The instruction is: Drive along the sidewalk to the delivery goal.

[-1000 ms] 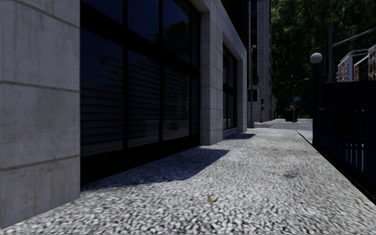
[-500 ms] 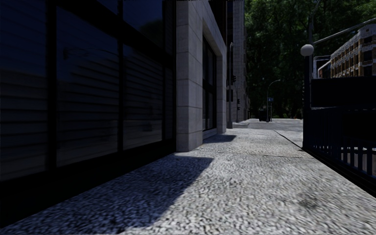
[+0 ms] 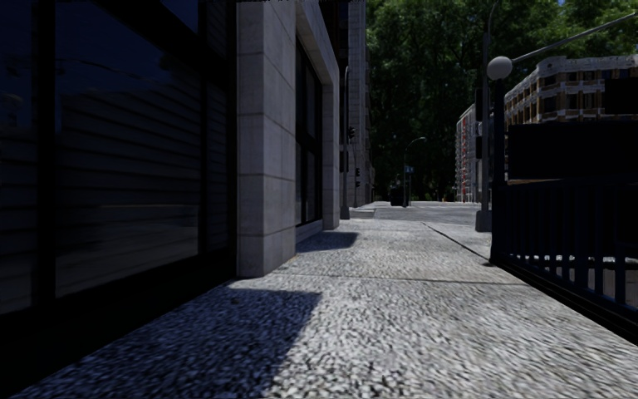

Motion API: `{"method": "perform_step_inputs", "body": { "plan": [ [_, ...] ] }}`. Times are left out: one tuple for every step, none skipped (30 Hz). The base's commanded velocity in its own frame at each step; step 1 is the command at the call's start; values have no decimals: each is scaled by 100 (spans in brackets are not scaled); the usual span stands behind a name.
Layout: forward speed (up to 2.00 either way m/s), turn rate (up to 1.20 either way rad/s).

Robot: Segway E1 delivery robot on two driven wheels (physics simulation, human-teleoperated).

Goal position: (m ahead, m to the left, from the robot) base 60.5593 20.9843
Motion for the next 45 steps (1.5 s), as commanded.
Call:
{"method": "perform_step_inputs", "body": {
  "plan": [
    [197, -44],
    [197, -44],
    [197, -44],
    [197, -44],
    [197, -44],
    [197, -44],
    [197, -44],
    [197, -44],
    [197, -44],
    [197, -44],
    [197, -44],
    [197, -44],
    [197, -44],
    [197, -44],
    [197, -44],
    [197, -44],
    [197, -32],
    [197, 0],
    [197, 0],
    [197, 0],
    [197, 0],
    [197, 0],
    [197, 0],
    [197, 0],
    [197, 0],
    [197, 0],
    [197, 0],
    [197, 0],
    [197, 0],
    [197, 0],
    [197, 0],
    [197, 0],
    [197, 0],
    [197, 0],
    [197, 0],
    [197, 0],
    [197, 0],
    [197, 0],
    [197, 0],
    [197, 0],
    [197, 0],
    [197, 0],
    [197, 0],
    [197, 0],
    [197, 0]
  ]
}}
